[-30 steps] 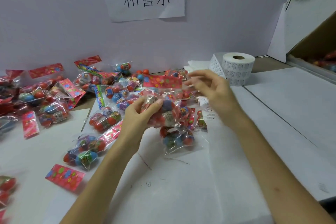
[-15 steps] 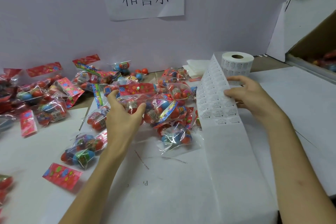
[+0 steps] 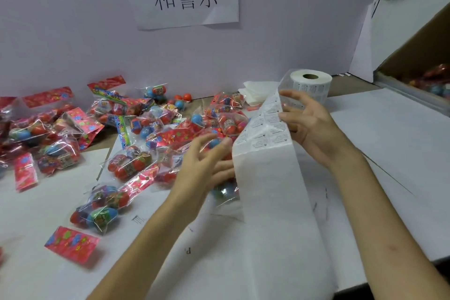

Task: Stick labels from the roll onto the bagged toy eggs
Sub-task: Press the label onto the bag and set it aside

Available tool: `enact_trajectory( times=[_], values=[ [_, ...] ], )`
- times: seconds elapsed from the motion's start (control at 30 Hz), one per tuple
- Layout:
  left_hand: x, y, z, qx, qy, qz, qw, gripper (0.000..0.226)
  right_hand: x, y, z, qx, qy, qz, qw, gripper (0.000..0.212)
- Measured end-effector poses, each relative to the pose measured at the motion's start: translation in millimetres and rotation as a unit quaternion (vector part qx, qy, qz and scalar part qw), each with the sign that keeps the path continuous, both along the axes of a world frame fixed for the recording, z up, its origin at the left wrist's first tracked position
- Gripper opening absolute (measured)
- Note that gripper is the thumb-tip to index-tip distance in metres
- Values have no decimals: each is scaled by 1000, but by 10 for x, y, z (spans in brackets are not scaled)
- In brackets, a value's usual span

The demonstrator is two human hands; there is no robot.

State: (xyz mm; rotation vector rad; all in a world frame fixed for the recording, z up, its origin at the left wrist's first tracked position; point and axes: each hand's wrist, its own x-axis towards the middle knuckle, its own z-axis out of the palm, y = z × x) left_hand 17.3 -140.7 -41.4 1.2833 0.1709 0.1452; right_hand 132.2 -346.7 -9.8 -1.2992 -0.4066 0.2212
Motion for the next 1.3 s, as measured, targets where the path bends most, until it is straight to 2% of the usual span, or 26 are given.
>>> enact_trajectory(
  times=[0.07, 0.13, 0.2, 0.27, 0.33, 0.4, 0.47, 0.57, 0.67, 0.77, 0.9, 1.03, 1.3],
  values=[
    [-3, -78, -57, -45, 53, -55, 996, 77, 3, 37, -16, 6, -1, 12, 1000, 50],
    [-12, -121, -106, -59, 55, -100, 992, 68, -5, 73, -31, 1, -7, 24, 1000, 50],
    [-13, -120, -134, -60, 42, -111, 991, 60, -2, 94, -49, -7, -14, 29, 999, 50],
    [-2, -94, -132, -54, 38, -96, 993, 62, -11, 114, -75, -31, -27, 2, 999, 50],
    [4, -73, -131, -37, 41, -81, 995, 66, -15, 123, -85, -117, -108, -96, 983, 51],
    [-4, -73, -136, -22, 43, -79, 996, 62, -39, 129, -64, -183, -222, -182, 940, 45],
    [-16, -80, -146, -21, 34, -87, 995, 51, -92, 139, -23, -151, -298, -165, 928, 28],
    [-32, -76, -143, -25, 27, -97, 995, 36, -203, 180, 23, -153, -343, -92, 922, 11],
    [-41, -60, -117, -24, 25, -99, 994, 34, -264, 215, 5, -221, -331, -3, 917, 17],
    [-49, -56, -92, -21, 25, -91, 995, 33, -265, 216, -22, -263, -323, 37, 908, 25],
    [-55, -31, -69, -20, 33, -97, 995, 31, -264, 240, -19, -284, -338, 35, 896, 30],
    [-58, -35, -58, -28, 34, -101, 994, 33, -258, 251, -32, -289, -354, 21, 889, 26],
    [-53, -51, -69, 21, 20, -80, 996, 40, -260, 257, -44, -260, -341, 10, 903, 21]
  ],
)
